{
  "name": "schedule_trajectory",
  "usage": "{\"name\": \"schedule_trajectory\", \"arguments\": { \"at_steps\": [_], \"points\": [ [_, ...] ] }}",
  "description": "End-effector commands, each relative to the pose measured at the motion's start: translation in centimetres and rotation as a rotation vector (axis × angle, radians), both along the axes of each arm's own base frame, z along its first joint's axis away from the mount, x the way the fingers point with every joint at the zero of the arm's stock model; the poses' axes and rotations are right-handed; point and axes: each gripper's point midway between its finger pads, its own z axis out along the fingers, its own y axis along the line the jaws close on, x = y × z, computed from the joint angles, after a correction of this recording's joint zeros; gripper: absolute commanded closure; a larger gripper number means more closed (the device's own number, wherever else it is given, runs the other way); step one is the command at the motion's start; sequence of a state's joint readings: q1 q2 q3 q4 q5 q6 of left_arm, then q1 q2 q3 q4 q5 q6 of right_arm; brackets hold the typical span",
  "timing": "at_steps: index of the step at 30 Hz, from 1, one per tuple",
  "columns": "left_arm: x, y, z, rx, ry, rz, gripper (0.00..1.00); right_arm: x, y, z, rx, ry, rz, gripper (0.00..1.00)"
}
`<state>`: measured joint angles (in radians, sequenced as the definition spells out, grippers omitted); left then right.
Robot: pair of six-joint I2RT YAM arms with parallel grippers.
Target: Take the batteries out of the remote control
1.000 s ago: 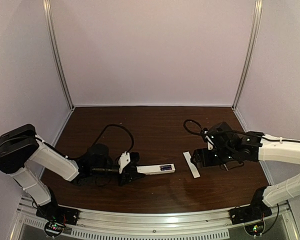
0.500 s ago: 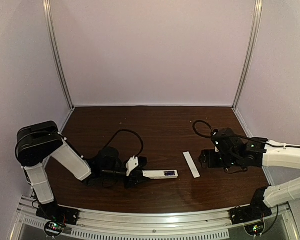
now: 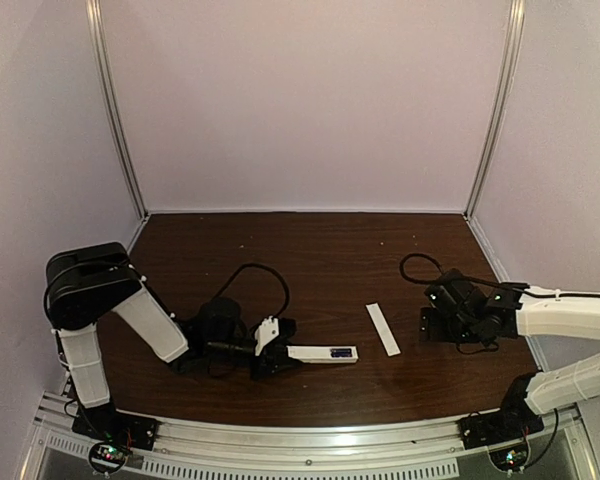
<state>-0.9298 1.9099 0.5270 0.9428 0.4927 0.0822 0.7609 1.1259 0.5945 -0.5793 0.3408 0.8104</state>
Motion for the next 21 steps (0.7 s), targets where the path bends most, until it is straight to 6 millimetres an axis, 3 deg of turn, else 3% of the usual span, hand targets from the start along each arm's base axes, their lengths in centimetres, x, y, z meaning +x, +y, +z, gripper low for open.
{"name": "schedule_trajectory", "arguments": {
  "at_steps": [1, 12, 21],
  "points": [
    [0.5, -0.9, 1.4, -0.065, -0.061, -0.036, 0.96, 0.5, -1.3, -0.8, -0.029, 0.005, -0.041, 0.11],
    [0.7, -0.5, 1.0, -0.051, -0.061, -0.040, 0.82, 1.5, -1.7, -2.5, 0.015, 0.042, -0.038, 0.11],
    [0.6, -0.3, 1.0, -0.052, -0.058, -0.042, 0.65, 2.0, -2.6, -2.9, 0.004, 0.061, -0.044, 0.04]
  ]
}}
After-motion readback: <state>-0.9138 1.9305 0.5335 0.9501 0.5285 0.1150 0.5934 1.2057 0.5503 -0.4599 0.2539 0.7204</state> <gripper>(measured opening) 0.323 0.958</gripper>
